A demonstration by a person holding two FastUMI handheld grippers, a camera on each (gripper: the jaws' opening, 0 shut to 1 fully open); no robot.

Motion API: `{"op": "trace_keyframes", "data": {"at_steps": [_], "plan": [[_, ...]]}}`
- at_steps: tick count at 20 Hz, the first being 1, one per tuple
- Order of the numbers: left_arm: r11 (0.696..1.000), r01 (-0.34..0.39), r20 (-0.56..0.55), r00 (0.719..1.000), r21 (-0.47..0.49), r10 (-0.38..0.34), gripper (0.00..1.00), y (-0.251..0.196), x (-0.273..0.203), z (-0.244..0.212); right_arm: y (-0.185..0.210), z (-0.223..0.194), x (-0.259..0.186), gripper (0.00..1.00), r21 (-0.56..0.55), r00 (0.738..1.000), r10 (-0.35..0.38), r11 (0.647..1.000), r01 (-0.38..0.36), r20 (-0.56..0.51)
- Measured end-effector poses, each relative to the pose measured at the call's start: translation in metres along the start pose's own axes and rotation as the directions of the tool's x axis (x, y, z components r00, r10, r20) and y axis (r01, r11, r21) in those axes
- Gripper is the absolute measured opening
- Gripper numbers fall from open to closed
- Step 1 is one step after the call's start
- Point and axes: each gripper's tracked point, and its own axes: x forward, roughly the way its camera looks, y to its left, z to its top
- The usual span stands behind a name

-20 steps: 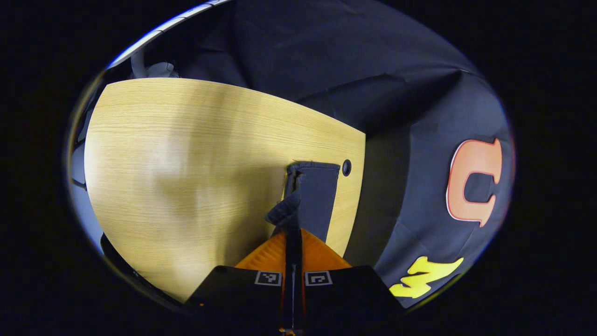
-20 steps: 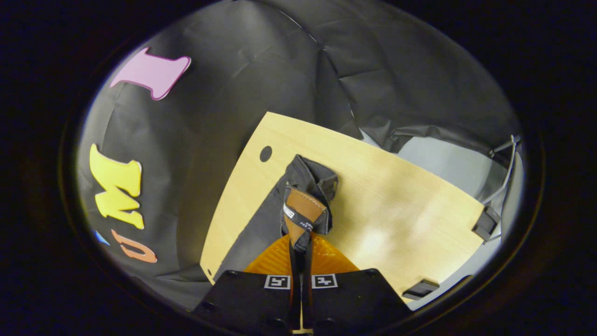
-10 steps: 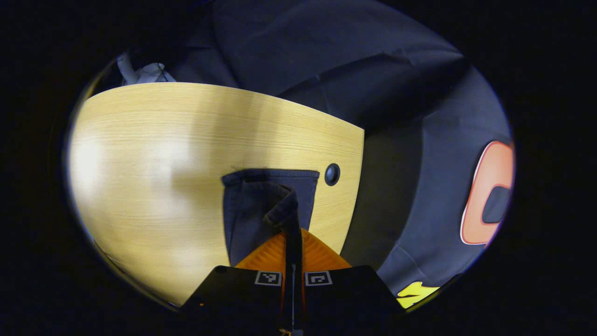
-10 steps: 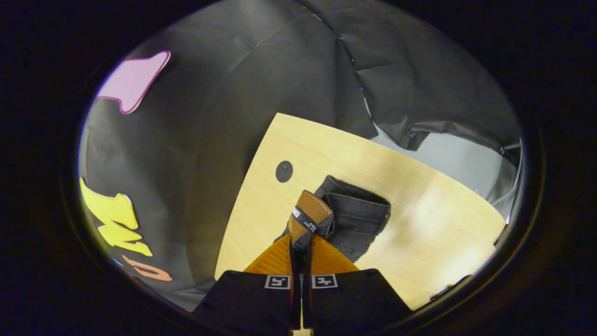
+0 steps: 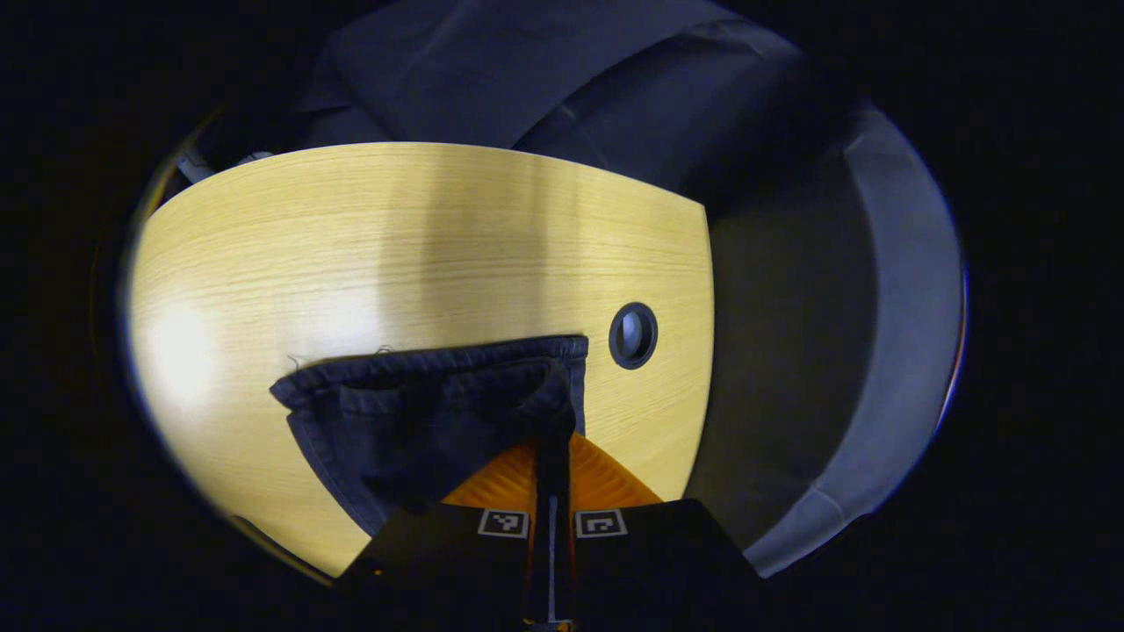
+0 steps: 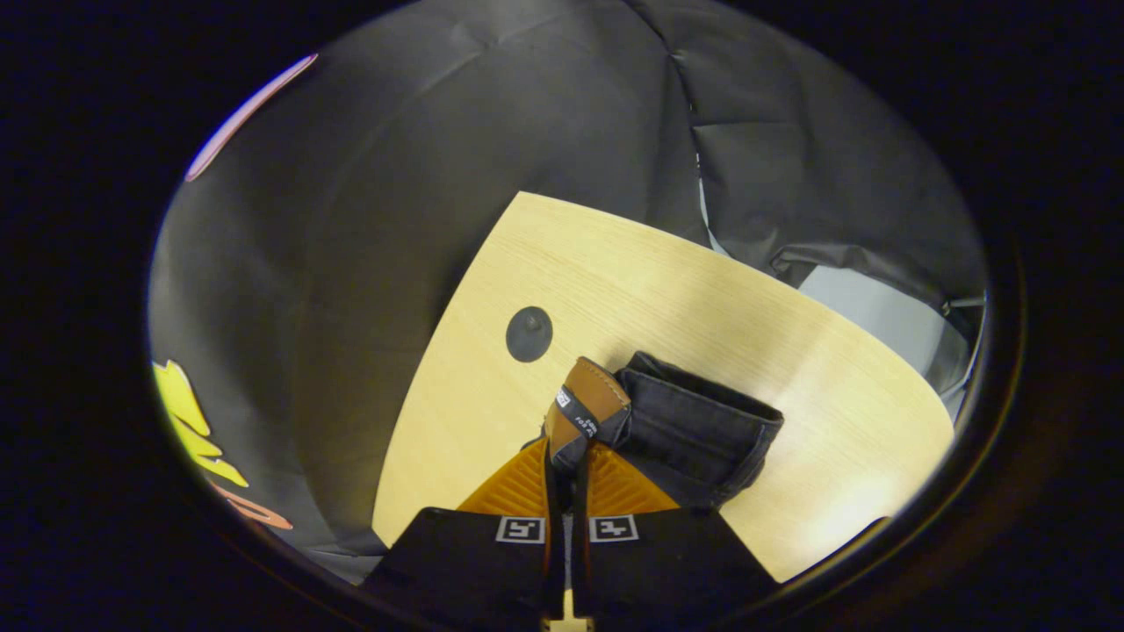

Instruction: Grasp the waist and the cuffs of the jeans and fold them to make the two legs overlap; first hold the waist and fold one-third of the jeans toward the cuffs, then hold the cuffs and fold the remaining one-third in the same direction to finish folding.

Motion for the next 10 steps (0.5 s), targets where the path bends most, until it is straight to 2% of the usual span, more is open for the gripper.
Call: {"op": "trace_keyframes", "data": {"at_steps": [1,3,4,5,6,7,8,9,10], "plan": [[1.000,-0.011,0.000,1.000,0.013,0.011,0.09,0.001,0.001,-0.001,-0.001,0.001,0.005,0.00,-0.006,1.000,-0.014,1.000,0.014,0.004],[0.999,-0.028,-0.001,1.000,0.030,0.028,0.19,0.005,0.002,-0.002,-0.001,0.001,0.007,0.13,-0.013,0.999,-0.031,0.999,0.031,0.020],[0.999,-0.039,0.000,0.999,0.034,0.039,0.12,0.007,-0.001,-0.002,0.000,0.003,0.005,0.18,-0.014,0.999,-0.039,0.999,0.039,0.027],[0.998,-0.043,0.003,0.999,0.038,0.043,0.22,0.006,-0.002,-0.003,0.002,0.005,0.005,0.17,-0.012,0.999,-0.033,0.999,0.033,0.033],[0.998,-0.040,0.001,0.999,0.045,0.040,0.36,0.003,-0.007,-0.005,0.004,0.007,0.005,0.23,-0.010,0.999,-0.031,0.999,0.032,0.039],[0.997,-0.043,-0.001,0.999,0.058,0.043,0.53,0.001,-0.015,-0.007,0.003,0.007,0.004,0.23,-0.014,0.998,-0.035,0.999,0.035,0.050],[0.997,-0.041,0.001,0.999,0.067,0.041,0.70,-0.003,-0.022,-0.009,0.003,0.009,0.001,0.42,-0.019,0.998,-0.023,1.000,0.024,0.065],[0.996,-0.055,0.004,0.998,0.076,0.055,0.87,-0.004,-0.031,-0.010,0.003,0.010,-0.003,0.39,-0.029,0.996,-0.020,0.999,0.022,0.082],[0.994,-0.065,0.005,0.998,0.083,0.064,0.98,-0.005,-0.041,-0.012,0.005,0.011,-0.009,0.51,-0.046,0.995,-0.012,0.999,0.016,0.098]]}}
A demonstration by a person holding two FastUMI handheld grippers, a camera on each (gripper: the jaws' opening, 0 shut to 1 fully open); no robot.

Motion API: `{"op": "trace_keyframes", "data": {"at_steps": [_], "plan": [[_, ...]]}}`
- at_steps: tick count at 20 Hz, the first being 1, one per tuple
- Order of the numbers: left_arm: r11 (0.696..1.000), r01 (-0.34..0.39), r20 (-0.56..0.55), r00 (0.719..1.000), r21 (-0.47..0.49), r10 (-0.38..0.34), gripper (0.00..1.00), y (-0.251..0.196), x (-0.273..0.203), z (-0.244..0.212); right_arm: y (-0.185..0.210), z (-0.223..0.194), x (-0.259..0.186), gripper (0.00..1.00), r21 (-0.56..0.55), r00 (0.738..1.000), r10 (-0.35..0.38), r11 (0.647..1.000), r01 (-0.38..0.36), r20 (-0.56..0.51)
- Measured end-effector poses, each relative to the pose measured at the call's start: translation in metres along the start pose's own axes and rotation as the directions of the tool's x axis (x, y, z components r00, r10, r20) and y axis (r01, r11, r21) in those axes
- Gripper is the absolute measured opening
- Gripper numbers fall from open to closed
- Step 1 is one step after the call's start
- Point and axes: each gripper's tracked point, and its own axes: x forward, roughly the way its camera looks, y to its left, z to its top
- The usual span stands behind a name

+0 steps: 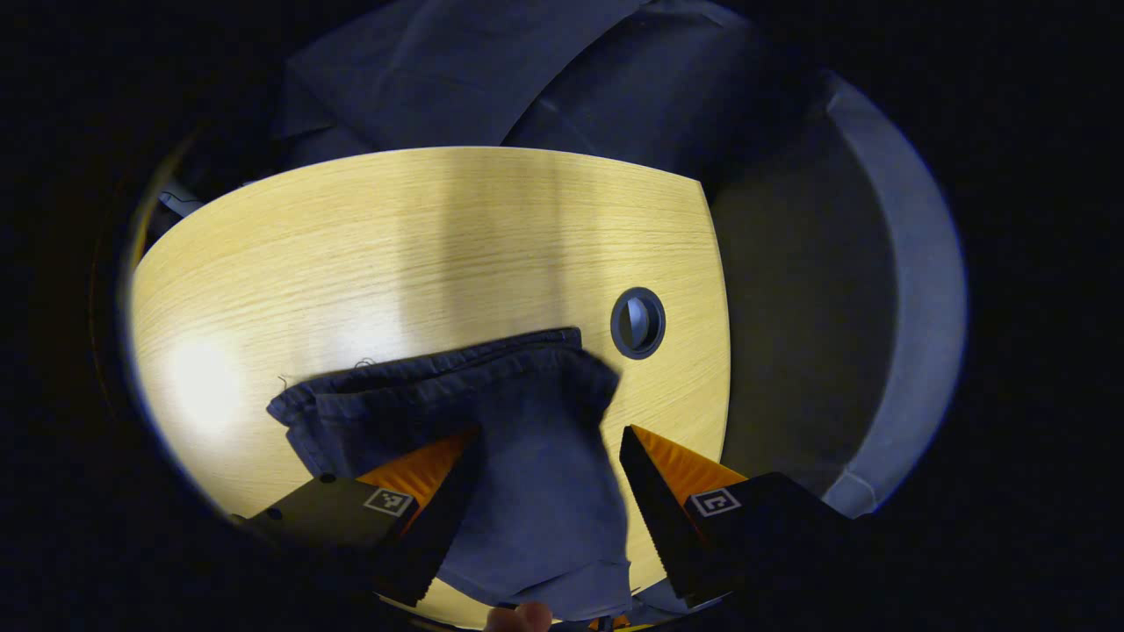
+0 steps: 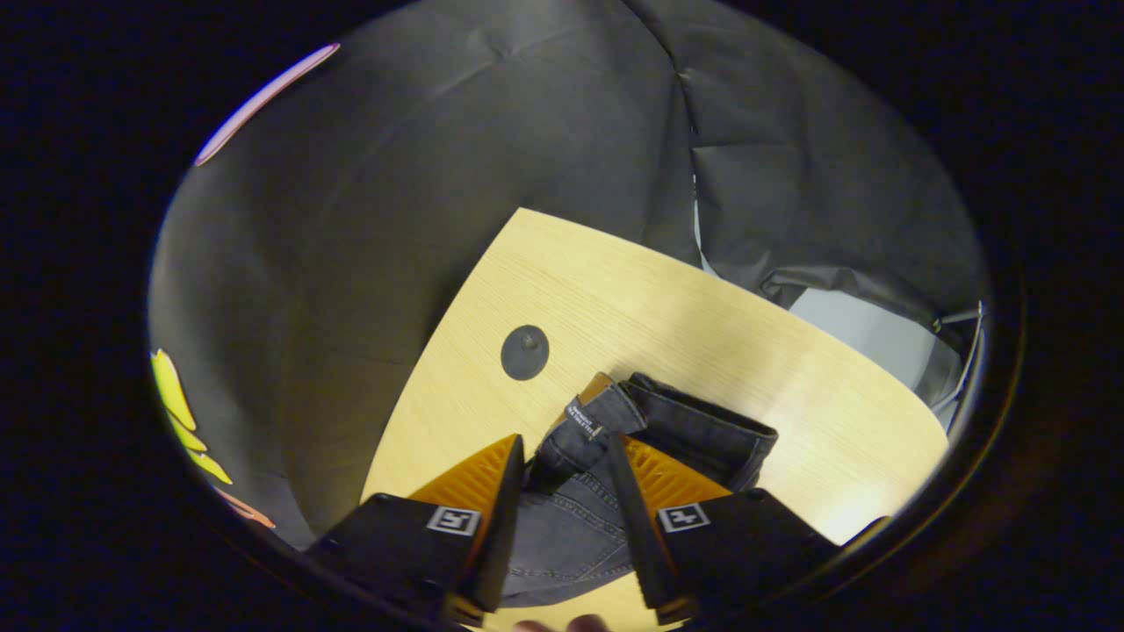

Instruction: Grasp the waist and the cuffs of the jeans and fold them to make the two legs overlap; first hold the waist and fold one-third of the jeans toward the cuffs, then hold the cuffs and fold the remaining one-third in the same direction to finish folding.

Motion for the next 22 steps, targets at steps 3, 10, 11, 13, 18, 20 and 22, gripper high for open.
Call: {"op": "trace_keyframes", "data": {"at_steps": [3,10,11,13,18,20,22], "plan": [[0.998,0.042,0.025,0.999,0.036,-0.043,0.99,-0.011,-0.029,0.001,0.003,0.004,-0.028,0.83,-0.101,0.997,-0.006,0.995,0.013,0.075],[0.847,0.163,0.227,0.922,0.507,-0.313,0.99,-0.070,-0.182,-0.026,0.051,-0.005,-0.147,0.92,-0.502,0.922,0.142,0.863,0.064,0.361],[0.799,0.164,0.257,0.893,0.578,-0.369,0.99,-0.077,-0.208,-0.036,0.060,-0.010,-0.169,1.00,-0.541,0.899,0.180,0.838,0.073,0.399],[0.699,0.133,0.300,0.836,0.702,-0.460,0.99,-0.083,-0.238,-0.056,0.073,-0.032,-0.199,0.96,-0.608,0.858,0.257,0.790,0.079,0.445],[0.461,-0.017,0.339,0.701,0.887,-0.627,0.99,-0.068,-0.256,-0.108,0.054,-0.072,-0.209,0.94,-0.720,0.791,0.392,0.688,0.086,0.469],[0.404,-0.065,0.338,0.676,0.913,-0.655,0.99,-0.060,-0.250,-0.131,0.040,-0.087,-0.202,0.98,-0.739,0.778,0.408,0.665,0.105,0.477],[0.392,-0.081,0.340,0.675,0.916,-0.655,0.99,-0.046,-0.246,-0.150,0.027,-0.101,-0.204,0.94,-0.740,0.776,0.413,0.664,0.101,0.477]]}}
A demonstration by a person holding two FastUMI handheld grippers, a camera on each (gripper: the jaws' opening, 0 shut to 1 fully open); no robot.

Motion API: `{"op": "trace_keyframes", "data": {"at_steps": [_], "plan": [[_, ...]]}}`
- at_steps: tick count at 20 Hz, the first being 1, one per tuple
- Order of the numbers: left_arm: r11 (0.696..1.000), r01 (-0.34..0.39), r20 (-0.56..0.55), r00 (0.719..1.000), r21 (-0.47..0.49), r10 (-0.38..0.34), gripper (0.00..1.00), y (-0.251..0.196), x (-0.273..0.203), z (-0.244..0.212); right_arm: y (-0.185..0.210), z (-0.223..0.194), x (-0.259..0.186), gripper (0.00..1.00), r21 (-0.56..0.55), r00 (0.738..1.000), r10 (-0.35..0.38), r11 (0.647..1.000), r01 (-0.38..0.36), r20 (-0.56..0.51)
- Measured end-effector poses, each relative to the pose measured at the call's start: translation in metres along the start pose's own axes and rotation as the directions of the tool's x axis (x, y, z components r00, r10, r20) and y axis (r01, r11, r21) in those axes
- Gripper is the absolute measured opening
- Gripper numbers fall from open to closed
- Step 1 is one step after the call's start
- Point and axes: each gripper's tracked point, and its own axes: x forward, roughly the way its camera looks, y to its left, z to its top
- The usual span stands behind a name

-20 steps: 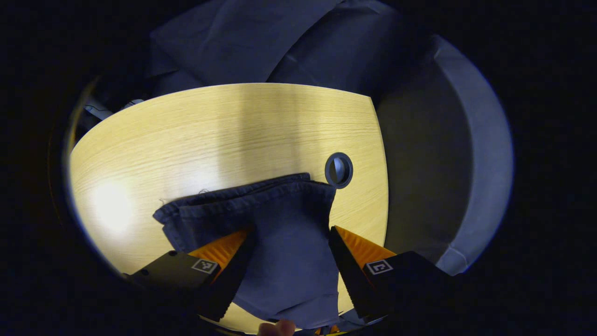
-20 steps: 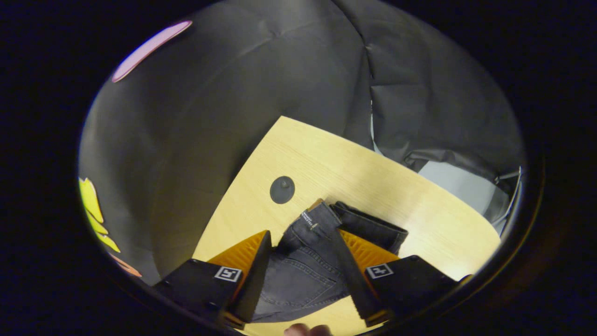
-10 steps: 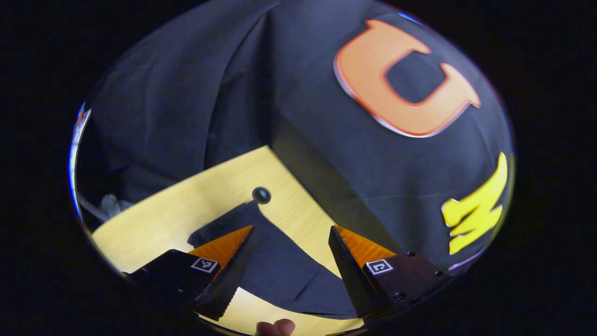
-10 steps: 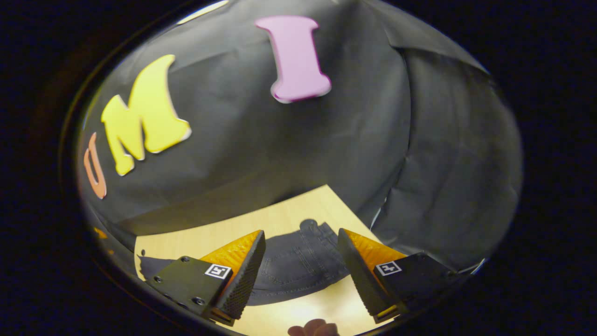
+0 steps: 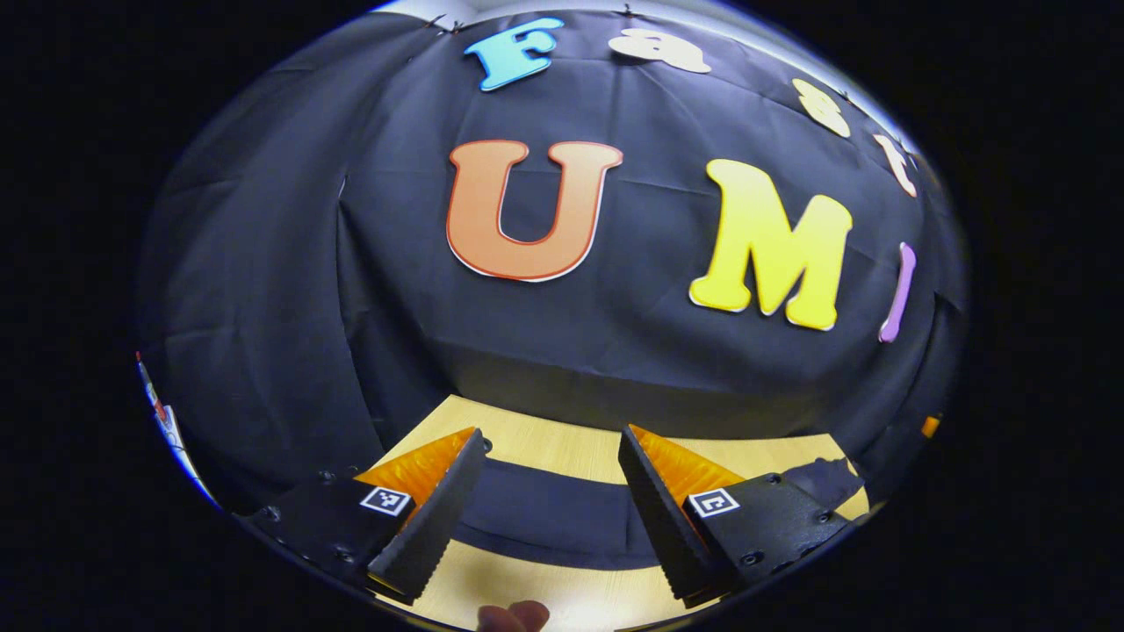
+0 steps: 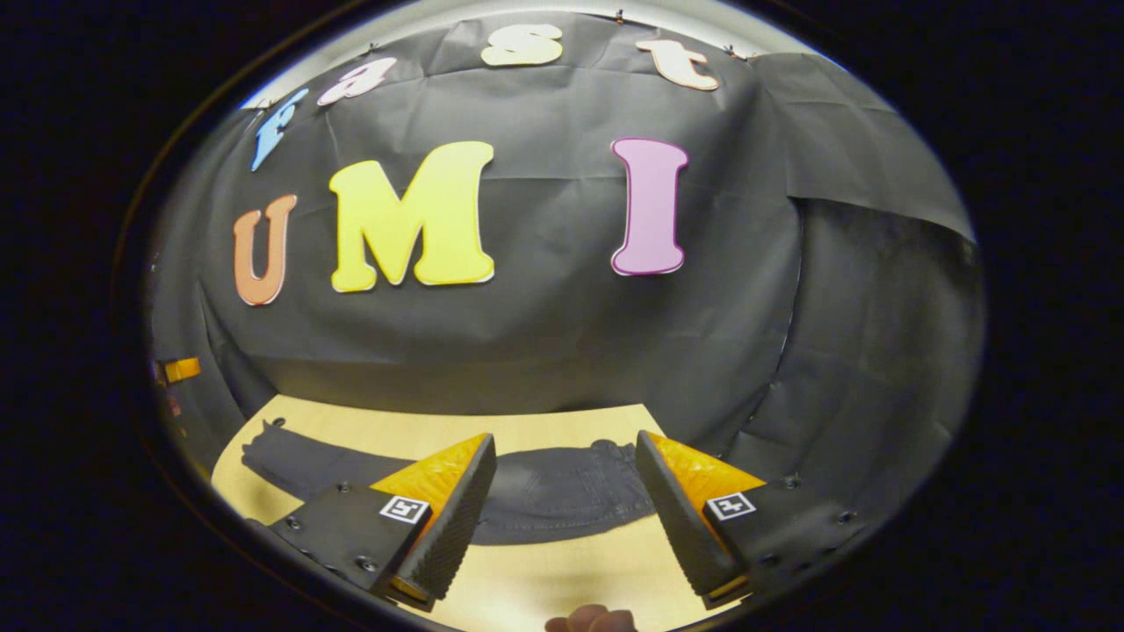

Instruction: Grasp the waist and the cuffs of the jeans and fold them to make the two legs overlap; first hold the waist and fold one-third of the jeans toward the cuffs, then hold the cuffs and fold the remaining one-third in the same direction to finish folding.

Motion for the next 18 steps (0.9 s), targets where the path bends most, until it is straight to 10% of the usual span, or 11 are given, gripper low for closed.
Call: {"op": "trace_keyframes", "data": {"at_steps": [10,15,18], "plan": [[0.999,-0.030,-0.057,0.998,-0.013,0.029,0.99,-0.034,-0.041,-0.042,-0.105,-0.124,0.070,0.94,0.260,0.966,-0.122,0.948,0.181,-0.227],[0.992,-0.128,-0.105,0.986,0.022,0.130,0.99,-0.016,-0.045,-0.049,-0.145,-0.199,0.159,0.94,0.484,0.919,-0.133,0.816,0.314,-0.372],[0.986,-0.165,-0.144,0.976,0.021,0.166,0.99,-0.011,-0.049,-0.058,-0.155,-0.224,0.190,0.94,0.625,0.902,-0.125,0.681,0.382,-0.414]]}}
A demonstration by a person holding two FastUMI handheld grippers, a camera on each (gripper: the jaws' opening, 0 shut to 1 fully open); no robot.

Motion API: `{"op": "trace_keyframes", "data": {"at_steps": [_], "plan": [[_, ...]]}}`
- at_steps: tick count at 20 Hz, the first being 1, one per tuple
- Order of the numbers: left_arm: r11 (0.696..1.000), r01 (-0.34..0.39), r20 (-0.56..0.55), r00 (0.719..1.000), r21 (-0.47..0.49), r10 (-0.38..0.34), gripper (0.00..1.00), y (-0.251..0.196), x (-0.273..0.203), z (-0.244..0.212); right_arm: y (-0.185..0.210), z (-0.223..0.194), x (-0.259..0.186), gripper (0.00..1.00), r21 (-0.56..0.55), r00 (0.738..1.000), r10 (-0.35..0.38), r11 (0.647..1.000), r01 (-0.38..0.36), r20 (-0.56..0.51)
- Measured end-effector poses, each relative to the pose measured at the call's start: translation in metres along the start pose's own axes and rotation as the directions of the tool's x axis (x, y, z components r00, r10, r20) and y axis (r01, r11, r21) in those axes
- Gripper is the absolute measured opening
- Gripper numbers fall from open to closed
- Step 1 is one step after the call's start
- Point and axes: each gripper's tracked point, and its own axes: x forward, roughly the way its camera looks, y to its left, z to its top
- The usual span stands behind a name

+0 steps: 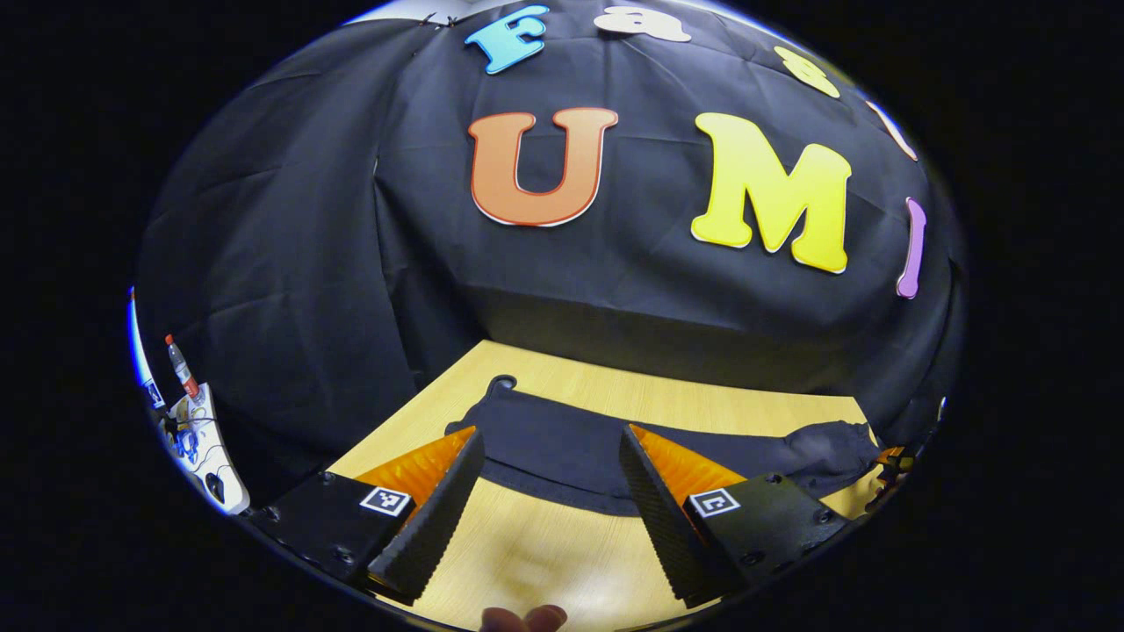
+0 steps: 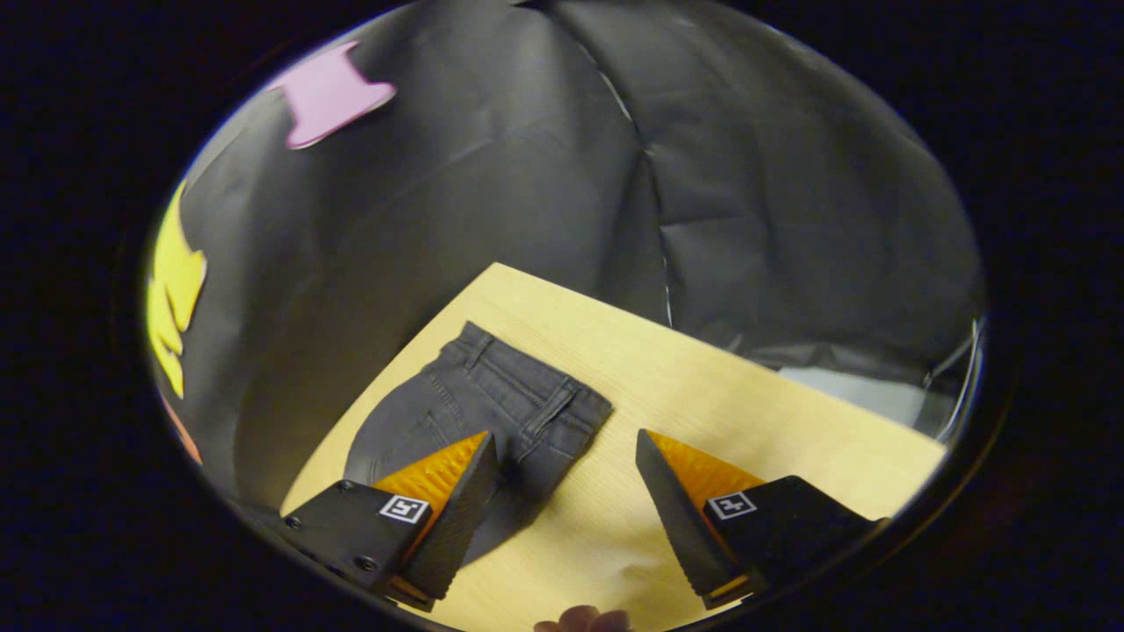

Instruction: Grasp the waist and the cuffs of the jeans and fold them to make the two legs overlap; first hold the waist and fold one-third of the jeans toward the cuffs, then hold the cuffs and fold the remaining one-third in the same direction to finish folding.

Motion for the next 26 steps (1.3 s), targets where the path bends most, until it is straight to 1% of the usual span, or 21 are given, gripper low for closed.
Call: {"op": "trace_keyframes", "data": {"at_steps": [1,2,3,4,5,6,8,10,11,13,14,16,17,18,19,21,22,24,26], "plan": [[1.000,-0.011,-0.008,1.000,0.003,0.011,0.99,0.001,0.000,-0.002,0.003,0.002,-0.004,0.99,0.039,1.000,-0.004,0.999,0.004,0.004],[1.000,-0.018,-0.015,1.000,0.002,0.018,0.99,0.003,-0.002,-0.006,0.003,0.005,-0.002,0.99,0.066,1.000,-0.004,0.998,0.004,0.004],[1.000,-0.025,-0.025,0.999,0.003,0.025,0.99,0.003,-0.002,-0.010,0.004,0.011,-0.005,0.94,0.085,1.000,-0.002,0.996,0.000,0.018],[1.000,-0.029,-0.037,0.999,0.002,0.029,0.99,0.004,-0.004,-0.014,0.004,0.011,-0.007,0.99,0.088,1.000,-0.004,0.996,0.003,0.018],[0.999,-0.033,-0.047,0.998,0.002,0.033,0.99,0.005,-0.005,-0.018,0.005,0.012,-0.008,0.94,0.084,1.000,0.000,0.996,-0.002,0.021],[0.999,-0.036,-0.055,0.998,0.002,0.036,0.99,0.006,-0.006,-0.024,0.003,0.008,-0.007,0.99,0.067,1.000,-0.004,0.998,0.003,0.016],[0.999,-0.043,-0.070,0.997,0.000,0.043,0.99,0.005,-0.008,-0.031,-0.002,0.005,-0.006,0.98,-0.026,0.999,-0.049,0.998,0.050,0.019],[0.999,-0.035,-0.078,0.996,-0.011,0.034,0.99,0.001,-0.011,-0.036,-0.005,0.007,-0.006,0.95,-0.149,0.995,-0.092,0.984,0.096,0.035],[0.999,-0.036,-0.082,0.996,-0.013,0.035,0.99,0.001,-0.012,-0.038,-0.003,0.009,-0.006,0.91,-0.186,0.995,-0.088,0.978,0.093,0.037],[0.999,-0.037,-0.084,0.996,-0.019,0.035,0.99,0.003,-0.015,-0.040,-0.005,0.009,-0.003,0.71,-0.189,0.997,-0.071,0.979,0.074,0.024],[0.999,-0.037,-0.085,0.996,-0.024,0.035,0.99,0.004,-0.018,-0.042,-0.003,0.010,-0.006,0.54,-0.183,0.999,-0.046,0.982,0.047,0.009],[0.999,-0.039,-0.083,0.996,-0.029,0.037,0.99,0.010,-0.023,-0.044,-0.002,0.013,-0.006,0.21,-0.213,0.999,-0.050,0.976,0.048,-0.005],[0.999,-0.042,-0.084,0.996,-0.031,0.039,0.99,0.013,-0.024,-0.046,-0.002,0.015,-0.014,0.20,-0.236,0.998,-0.061,0.970,0.059,-0.004],[0.998,-0.045,-0.084,0.996,-0.039,0.041,0.99,0.017,-0.025,-0.048,0.002,0.018,-0.022,0.15,-0.255,0.998,-0.065,0.965,0.065,0.009],[0.998,-0.047,-0.083,0.996,-0.051,0.043,0.99,0.020,-0.026,-0.050,0.011,0.024,-0.032,0.10,-0.283,0.999,-0.045,0.958,0.052,0.029],[0.995,-0.042,-0.079,0.996,-0.086,0.035,0.99,0.025,-0.027,-0.053,0.033,0.034,-0.053,0.09,-0.361,0.997,0.012,0.932,0.016,0.075],[0.994,-0.036,-0.076,0.997,-0.099,0.029,0.99,0.027,-0.028,-0.053,0.044,0.040,-0.066,0.09,-0.405,0.994,0.045,0.914,0.000,0.103],[0.994,-0.028,-0.063,0.998,-0.110,0.022,0.99,0.031,-0.029,-0.054,0.074,0.050,-0.093,0.09,-0.498,0.981,0.117,0.867,-0.024,0.157],[0.993,-0.024,-0.044,0.999,-0.112,0.019,0.99,0.040,-0.032,-0.052,0.109,0.050,-0.131,0.09,-0.587,0.961,0.205,0.807,-0.060,0.185]]}}
